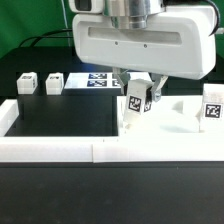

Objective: Assemble square table

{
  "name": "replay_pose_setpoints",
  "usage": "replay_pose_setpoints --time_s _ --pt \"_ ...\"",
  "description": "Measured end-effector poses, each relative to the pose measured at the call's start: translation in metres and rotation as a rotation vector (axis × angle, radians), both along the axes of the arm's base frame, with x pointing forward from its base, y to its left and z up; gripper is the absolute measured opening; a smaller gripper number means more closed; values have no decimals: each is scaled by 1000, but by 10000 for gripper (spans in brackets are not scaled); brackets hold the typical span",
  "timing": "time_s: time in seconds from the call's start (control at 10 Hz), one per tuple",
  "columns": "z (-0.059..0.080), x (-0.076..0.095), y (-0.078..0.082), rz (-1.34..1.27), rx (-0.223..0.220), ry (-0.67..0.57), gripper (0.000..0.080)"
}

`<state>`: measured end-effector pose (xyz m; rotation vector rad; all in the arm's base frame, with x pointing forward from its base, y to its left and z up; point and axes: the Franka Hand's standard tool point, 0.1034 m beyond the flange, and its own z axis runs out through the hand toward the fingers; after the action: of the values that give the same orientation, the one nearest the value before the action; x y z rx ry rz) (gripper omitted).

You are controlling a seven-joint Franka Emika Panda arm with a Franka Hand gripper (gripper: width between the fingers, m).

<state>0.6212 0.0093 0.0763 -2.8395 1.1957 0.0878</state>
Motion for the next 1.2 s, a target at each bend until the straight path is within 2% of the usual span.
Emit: replay_pose_setpoints --time_s 0.1,0.3,0.4,0.8,0.9,1.0,1.2 --pt "0 1 0 -196 -10 14 291" --pt "-2 2 1 -438 20 14 291" --pt "-2 3 0 -524 35 3 291" --pt "-2 4 1 -755 52 20 291" --pt "-2 4 0 -746 52 19 366" --pt "-2 4 0 -732 52 18 366" --pt "-3 4 0 -707 52 16 624"
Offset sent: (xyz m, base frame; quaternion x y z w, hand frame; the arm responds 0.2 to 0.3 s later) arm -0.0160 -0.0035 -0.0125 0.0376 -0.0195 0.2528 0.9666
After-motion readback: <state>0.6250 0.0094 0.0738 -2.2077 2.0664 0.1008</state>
